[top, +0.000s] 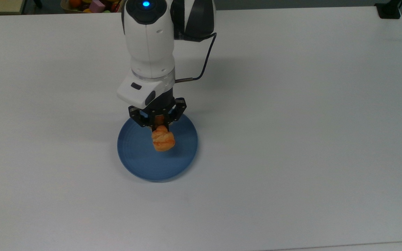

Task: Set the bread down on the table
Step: 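Carry the held bread roll away from the plate and lower it to the table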

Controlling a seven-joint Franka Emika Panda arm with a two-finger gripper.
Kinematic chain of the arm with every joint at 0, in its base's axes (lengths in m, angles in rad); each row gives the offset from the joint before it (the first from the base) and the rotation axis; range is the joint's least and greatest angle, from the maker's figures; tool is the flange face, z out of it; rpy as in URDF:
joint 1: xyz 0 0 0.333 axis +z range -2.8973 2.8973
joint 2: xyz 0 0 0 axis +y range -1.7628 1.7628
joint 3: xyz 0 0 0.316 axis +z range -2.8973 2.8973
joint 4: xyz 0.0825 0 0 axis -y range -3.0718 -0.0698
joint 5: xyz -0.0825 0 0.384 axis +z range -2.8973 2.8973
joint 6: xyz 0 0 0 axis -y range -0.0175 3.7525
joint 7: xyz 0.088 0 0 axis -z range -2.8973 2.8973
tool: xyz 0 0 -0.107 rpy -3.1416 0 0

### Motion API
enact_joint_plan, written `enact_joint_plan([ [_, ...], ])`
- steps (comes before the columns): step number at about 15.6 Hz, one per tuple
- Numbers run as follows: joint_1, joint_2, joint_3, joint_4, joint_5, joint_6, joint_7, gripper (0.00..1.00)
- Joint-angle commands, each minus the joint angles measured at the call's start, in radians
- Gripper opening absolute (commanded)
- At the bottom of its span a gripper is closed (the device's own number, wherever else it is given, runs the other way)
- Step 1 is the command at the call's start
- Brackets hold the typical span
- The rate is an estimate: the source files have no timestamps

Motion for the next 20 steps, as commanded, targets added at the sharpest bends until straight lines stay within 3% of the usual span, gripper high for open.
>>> enact_joint_plan([
  [1,0.059,-0.046,-0.013,-0.007,0.009,-0.065,0.078,0.33],
  [6,0.160,-0.042,-0.011,0.082,0.008,-0.177,0.240,0.33],
  [10,0.260,-0.016,0.001,0.127,0.006,-0.176,0.363,0.33],
  [15,0.380,0.064,0.001,0.170,-0.001,-0.103,0.490,0.34],
  [20,0.475,0.177,-0.013,0.187,-0.021,0.081,0.587,0.34],
])
